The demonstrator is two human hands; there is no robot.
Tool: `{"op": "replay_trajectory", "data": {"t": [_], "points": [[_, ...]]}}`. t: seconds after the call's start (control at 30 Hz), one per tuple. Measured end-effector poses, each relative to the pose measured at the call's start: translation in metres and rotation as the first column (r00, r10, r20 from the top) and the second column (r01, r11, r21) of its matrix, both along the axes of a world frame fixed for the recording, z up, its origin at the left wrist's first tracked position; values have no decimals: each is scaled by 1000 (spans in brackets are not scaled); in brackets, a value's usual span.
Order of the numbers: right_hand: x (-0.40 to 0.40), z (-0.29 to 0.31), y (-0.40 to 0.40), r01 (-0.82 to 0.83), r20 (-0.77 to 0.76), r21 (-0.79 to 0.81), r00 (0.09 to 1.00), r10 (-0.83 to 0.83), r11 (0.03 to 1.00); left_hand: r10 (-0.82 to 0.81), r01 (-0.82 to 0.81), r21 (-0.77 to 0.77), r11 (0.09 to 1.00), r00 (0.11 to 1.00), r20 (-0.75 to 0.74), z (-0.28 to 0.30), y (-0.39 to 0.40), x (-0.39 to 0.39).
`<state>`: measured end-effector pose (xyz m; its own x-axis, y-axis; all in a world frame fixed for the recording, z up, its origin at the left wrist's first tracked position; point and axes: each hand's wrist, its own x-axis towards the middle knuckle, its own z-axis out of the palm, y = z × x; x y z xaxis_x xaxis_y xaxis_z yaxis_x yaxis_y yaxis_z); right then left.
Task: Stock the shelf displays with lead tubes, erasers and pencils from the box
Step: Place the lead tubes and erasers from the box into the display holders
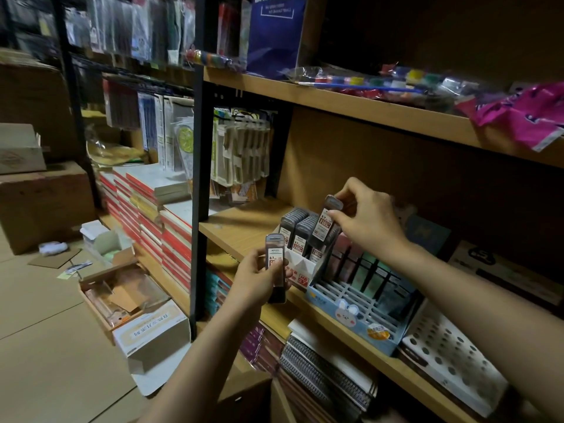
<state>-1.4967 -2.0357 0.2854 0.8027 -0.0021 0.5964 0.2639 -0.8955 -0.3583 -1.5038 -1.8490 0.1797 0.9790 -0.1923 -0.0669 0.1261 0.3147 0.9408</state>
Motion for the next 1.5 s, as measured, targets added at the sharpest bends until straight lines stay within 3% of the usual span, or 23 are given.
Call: {"op": "replay_trajectory", "data": {"t": [0.23, 0.43, 0.57, 0.67, 0.77, 0.93, 1.07, 1.2, 1.3, 1.5], "points": [[15, -18, 1, 102, -108, -281, 985, -137, 954, -10, 4, 105, 995, 999, 51, -1, 6, 4], [18, -35, 5, 207, 47, -581, 974, -221, 787, 9, -35, 200, 979, 991, 130, -1, 3, 1], [19, -38, 6, 213, 26, -641, 966, -257, 737, 17, -91, 316, 945, 973, 229, -3, -1, -3], [16, -30, 1, 164, 16, -523, 983, -182, 837, 18, -116, 330, 937, 958, 287, -4, -1, -3], [8, -17, -3, -26, -34, -186, 999, 20, 982, -7, -123, 339, 933, 934, 357, -4, -1, -4], [-2, -21, 17, -208, -239, 88, 945, 223, 974, -95, -101, 403, 910, 894, 438, -3, -8, -6], [4, -22, 26, -208, -279, 62, 935, 217, 976, -99, -145, 448, 882, 872, 479, -5, -10, -3], [19, 4, 21, -97, -65, 88, 993, 103, 991, 120, -341, 464, 818, 889, 441, -18, 0, 9], [31, 17, 21, -68, 64, 92, 996, 62, 993, 125, -316, 498, 808, 917, 379, -29, 3, 17], [55, -9, 40, -89, -40, -13, 995, 88, 996, 68, -233, 474, 849, 939, 338, -38, -10, 23]]}}
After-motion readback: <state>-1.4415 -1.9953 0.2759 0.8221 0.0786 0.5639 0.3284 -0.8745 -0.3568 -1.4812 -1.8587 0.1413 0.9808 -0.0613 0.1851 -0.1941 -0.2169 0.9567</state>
